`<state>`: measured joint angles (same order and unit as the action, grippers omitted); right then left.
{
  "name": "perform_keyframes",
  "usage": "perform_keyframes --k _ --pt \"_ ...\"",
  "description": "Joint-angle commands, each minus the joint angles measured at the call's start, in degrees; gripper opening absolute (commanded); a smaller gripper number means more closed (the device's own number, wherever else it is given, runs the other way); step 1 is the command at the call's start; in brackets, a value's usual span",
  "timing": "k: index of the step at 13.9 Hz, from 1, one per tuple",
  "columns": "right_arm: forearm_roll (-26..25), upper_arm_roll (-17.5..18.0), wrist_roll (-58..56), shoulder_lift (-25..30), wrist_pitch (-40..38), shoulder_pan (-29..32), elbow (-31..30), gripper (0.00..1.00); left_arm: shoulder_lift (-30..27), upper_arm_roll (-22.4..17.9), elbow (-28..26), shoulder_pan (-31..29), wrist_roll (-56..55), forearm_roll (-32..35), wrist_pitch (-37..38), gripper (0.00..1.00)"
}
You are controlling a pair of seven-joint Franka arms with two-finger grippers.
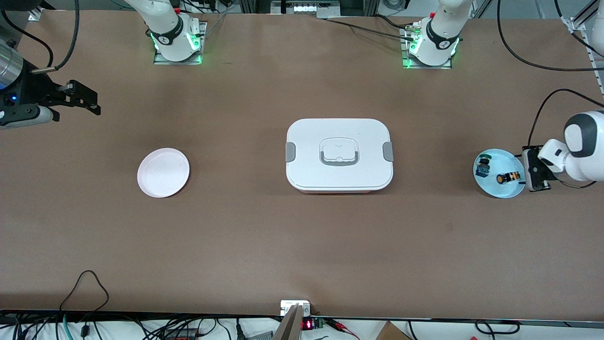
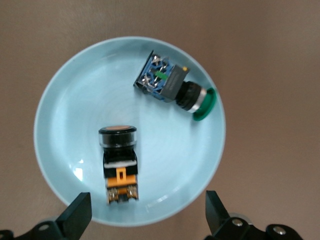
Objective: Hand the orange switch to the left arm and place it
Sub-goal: 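Lower the switch onto the blue plate and open the left gripper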
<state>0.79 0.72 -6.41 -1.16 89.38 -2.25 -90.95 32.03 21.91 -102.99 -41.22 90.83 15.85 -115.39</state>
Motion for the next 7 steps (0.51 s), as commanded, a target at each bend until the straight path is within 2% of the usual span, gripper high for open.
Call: perform_keyframes --k 1,4,7 --pt "-0.9 0.3 -0.2 0.5 0.5 0.1 -0.2 1.0 -3.6 3.0 3.5 -0.4 -7.4 -0.2 10.2 1.0" --pt "-0.9 0.3 -0.2 0.4 1.1 0.1 -0.1 1.0 -3.6 7.1 10.9 -0.3 -19.5 -0.2 22.4 1.0" --pt "-0.9 0.3 -1.1 0.4 2.6 0.1 -0.1 1.0 -3.1 8.1 15.8 3.2 -32.6 -0.1 29.6 1.0"
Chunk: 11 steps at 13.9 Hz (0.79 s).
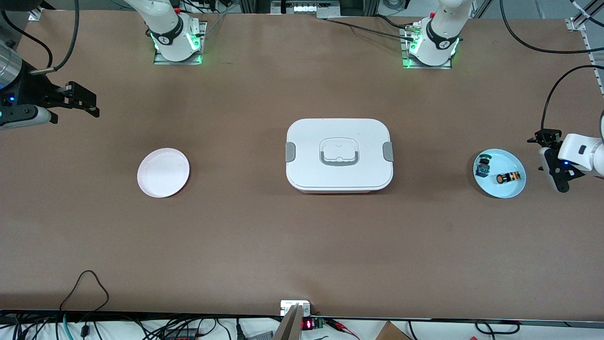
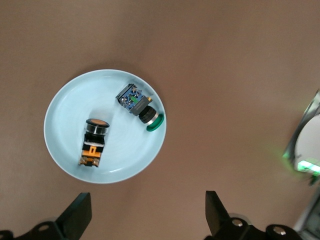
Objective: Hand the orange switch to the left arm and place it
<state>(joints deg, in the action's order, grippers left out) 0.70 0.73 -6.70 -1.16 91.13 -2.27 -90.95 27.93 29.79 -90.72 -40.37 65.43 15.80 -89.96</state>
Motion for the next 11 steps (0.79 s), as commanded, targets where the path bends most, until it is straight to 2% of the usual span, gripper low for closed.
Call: perform_keyframes --k 1,6,10,11 --pt "-0.8 0.3 -0.9 0.4 0.9 0.2 -0.1 1.0 1.0 0.2 3.8 3.9 -11.8 -0.1 5.5 1.0" --pt "-0.7 0.3 -0.9 0.4 1.2 0.2 0.0 1.0 1.2 0.2 3.6 13.7 -37.8 -0.4 8.6 1.0" --pt "-0.7 0.3 -0.9 0.4 1.2 0.2 0.0 1.0 1.4 0.4 4.1 17.8 -55.6 -6.6 8.6 1.0" --pt "-0.6 0.3 -0.9 0.4 1.2 0.2 0.0 1.0 1.4 0.3 6.1 19.9 -58.8 -6.7 8.6 1.0"
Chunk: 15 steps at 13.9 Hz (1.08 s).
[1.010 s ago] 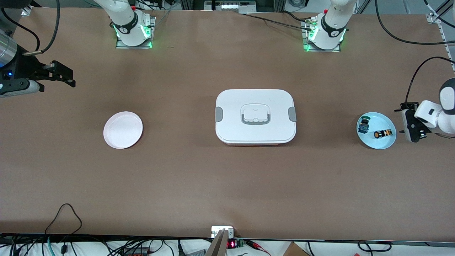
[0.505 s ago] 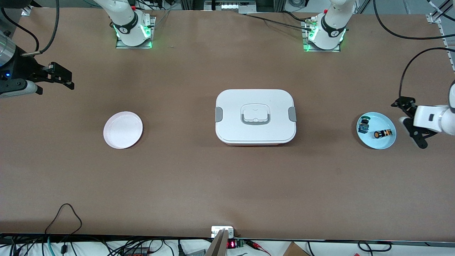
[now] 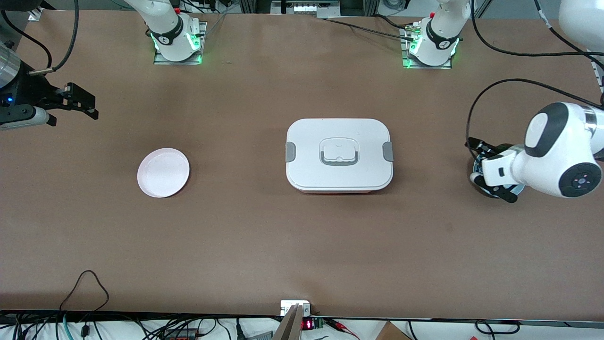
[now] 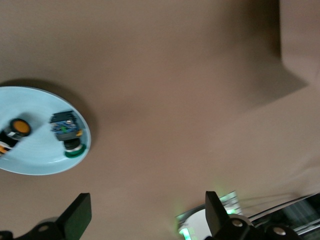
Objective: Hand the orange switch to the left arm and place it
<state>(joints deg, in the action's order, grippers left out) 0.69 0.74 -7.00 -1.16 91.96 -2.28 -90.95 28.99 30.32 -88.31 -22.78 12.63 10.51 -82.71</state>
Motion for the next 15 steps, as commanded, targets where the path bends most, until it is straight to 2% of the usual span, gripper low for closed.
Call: perform_keyframes --k 1,3,5,7,9,12,14,15 --pt "-0.6 0.3 -0.6 0.4 0.4 0.2 0.0 1.0 0.3 -0.3 5.5 4.0 -10.1 -1.5 1.6 1.0" --pt "-0.7 0.3 -0.6 0.3 1.1 0.3 0.0 1.0 0.2 0.2 10.0 6.0 -17.2 -1.0 4.8 1.0" --pt "-0.7 0.3 -0.6 0.3 1.1 0.2 0.0 1.0 0.5 -1.0 15.9 8.7 -17.8 -0.7 7.3 1.0" --pt "-0.7 0.3 -0.6 0.3 1.3 0.2 0.0 1.0 -1.3 -3.3 17.6 8.7 -18.0 -1.0 7.0 1.0" --pt "-0.6 0.3 -0.6 0.3 1.2 0.3 0.0 1.0 -6.9 -7.8 15.0 9.3 -17.8 -1.5 1.9 1.0" --pt "-0.6 0.3 -0.6 0.3 1.2 0.3 0.0 1.0 -18.8 -13.7 4.1 11.8 -18.2 -2.4 -5.9 1.0" --pt "-0.6 0.3 -0.6 0.3 1.1 0.3 0.0 1.0 -25.7 -24.6 -1.0 19.7 -20.3 -10.5 -7.1 1.0" --pt "-0.6 0.3 -0.6 0.3 1.1 0.3 0.0 1.0 -27.2 -27.4 -2.5 20.9 -20.0 -11.9 -8.1 1.0"
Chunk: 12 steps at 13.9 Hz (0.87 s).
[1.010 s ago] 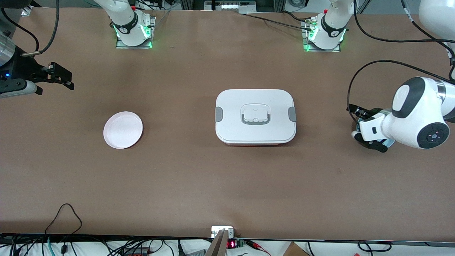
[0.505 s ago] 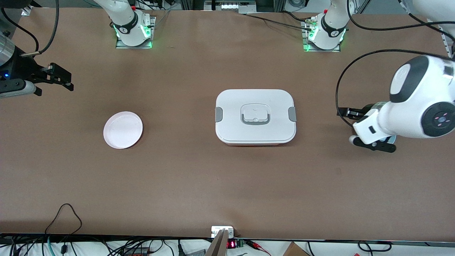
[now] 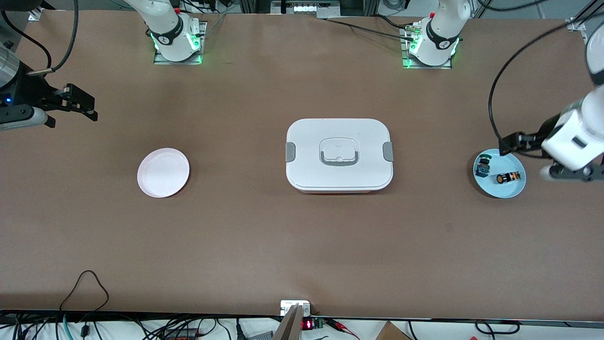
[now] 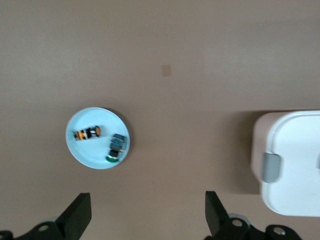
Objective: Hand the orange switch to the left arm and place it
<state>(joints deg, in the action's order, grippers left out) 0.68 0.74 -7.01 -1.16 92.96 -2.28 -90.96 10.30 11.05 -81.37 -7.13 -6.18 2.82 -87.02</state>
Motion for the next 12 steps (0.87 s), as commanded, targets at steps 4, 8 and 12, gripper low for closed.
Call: perform_keyframes --k 4,8,12 --pt "-0.6 0.3 -0.6 0.3 0.1 0.3 0.0 1.0 -14.9 -8.3 -18.6 6.1 6.1 1.0 -9.0 1.0" --pt "-0.6 0.3 -0.6 0.3 0.1 0.3 0.0 1.0 -13.9 -9.5 -17.5 8.0 4.9 1.3 -8.7 1.0" --pt "-0.7 0.3 -0.6 0.3 0.2 0.3 0.0 1.0 -9.3 -11.4 -11.3 9.1 4.7 0.9 -6.0 1.0"
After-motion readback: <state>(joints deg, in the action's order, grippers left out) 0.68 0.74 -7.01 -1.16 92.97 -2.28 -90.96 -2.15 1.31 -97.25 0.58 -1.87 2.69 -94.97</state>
